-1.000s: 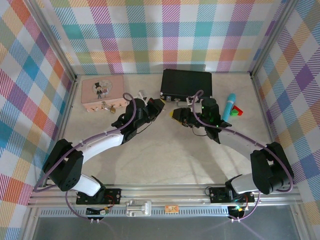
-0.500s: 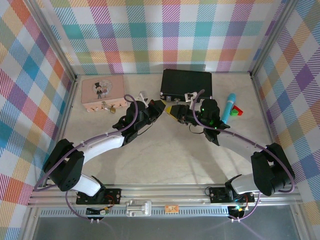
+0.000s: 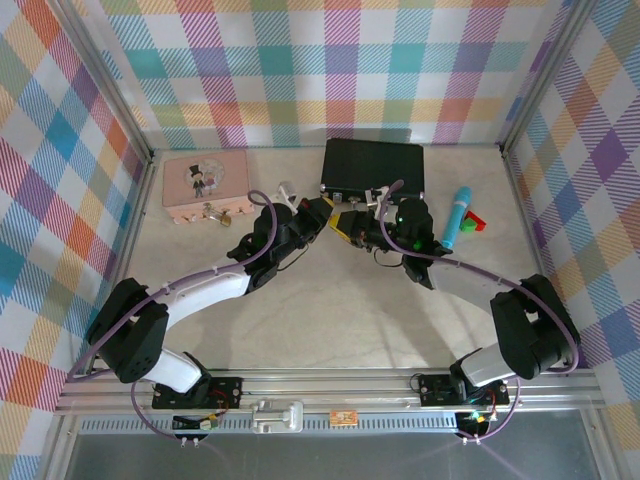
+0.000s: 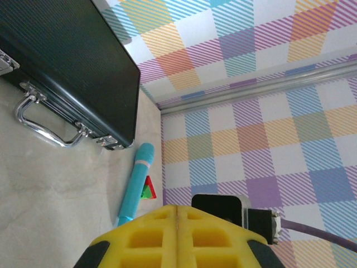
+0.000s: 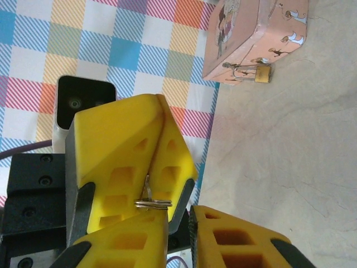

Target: Unlock the padlock with the key

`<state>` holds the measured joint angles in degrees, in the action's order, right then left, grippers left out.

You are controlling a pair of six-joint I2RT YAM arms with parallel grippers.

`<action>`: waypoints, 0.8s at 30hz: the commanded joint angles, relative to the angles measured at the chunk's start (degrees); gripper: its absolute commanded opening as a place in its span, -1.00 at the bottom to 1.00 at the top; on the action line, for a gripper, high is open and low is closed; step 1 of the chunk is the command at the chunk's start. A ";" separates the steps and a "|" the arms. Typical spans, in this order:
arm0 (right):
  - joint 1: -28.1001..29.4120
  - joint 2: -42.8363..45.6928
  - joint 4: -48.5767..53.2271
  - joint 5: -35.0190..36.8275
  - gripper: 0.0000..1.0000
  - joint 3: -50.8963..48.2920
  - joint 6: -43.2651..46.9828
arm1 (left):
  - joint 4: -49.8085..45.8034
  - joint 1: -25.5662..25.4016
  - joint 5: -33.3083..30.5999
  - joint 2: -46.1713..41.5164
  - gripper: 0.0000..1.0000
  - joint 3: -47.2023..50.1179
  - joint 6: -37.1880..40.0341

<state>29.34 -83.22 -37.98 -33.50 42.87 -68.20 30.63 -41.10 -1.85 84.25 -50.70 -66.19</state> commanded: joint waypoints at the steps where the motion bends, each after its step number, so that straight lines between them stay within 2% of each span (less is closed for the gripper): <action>1: 0.45 -0.18 -5.15 0.45 -0.64 1.99 -1.68 | 2.45 -1.93 -0.57 -0.71 -1.00 1.43 -1.25; 15: 0.46 2.18 -5.39 1.97 -0.62 -0.41 -2.59 | -0.25 -2.14 -3.91 -2.68 -1.00 2.74 -0.86; 24: 1.11 0.54 -10.34 1.74 -0.60 -1.12 -5.13 | -0.52 -2.10 -3.87 -2.47 -1.00 2.49 -0.92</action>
<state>29.52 -83.02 -41.58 -31.73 42.41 -71.72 31.64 -42.26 -5.72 82.41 -48.97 -67.09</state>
